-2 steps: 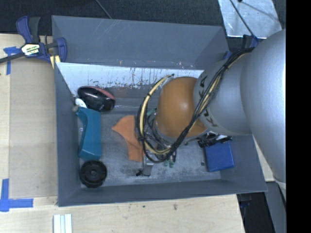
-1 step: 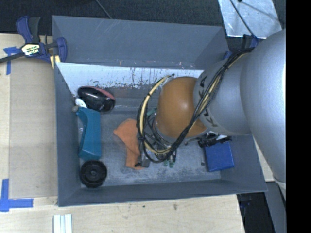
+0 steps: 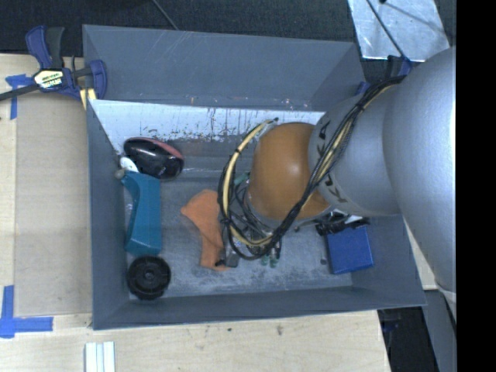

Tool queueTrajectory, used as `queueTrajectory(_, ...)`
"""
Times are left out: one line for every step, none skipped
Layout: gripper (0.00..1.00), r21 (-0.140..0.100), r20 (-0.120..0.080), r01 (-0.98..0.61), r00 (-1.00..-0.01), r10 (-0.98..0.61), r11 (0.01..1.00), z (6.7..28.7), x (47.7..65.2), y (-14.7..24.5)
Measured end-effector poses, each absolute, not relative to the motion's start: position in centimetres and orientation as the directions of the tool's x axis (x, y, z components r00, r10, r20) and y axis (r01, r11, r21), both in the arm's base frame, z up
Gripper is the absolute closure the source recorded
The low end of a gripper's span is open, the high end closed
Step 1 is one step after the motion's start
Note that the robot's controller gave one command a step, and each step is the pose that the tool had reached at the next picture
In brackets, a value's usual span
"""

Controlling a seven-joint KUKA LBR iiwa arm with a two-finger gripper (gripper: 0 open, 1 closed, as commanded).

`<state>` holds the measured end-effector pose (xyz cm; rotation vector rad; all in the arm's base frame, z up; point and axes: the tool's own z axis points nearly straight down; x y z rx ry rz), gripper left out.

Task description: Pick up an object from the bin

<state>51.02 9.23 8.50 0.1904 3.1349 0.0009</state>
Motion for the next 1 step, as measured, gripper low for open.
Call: queueTrajectory(1.0,0.001,-0.004,0.117,-0.993,0.117,0.993,22.96,51.9,7.7)
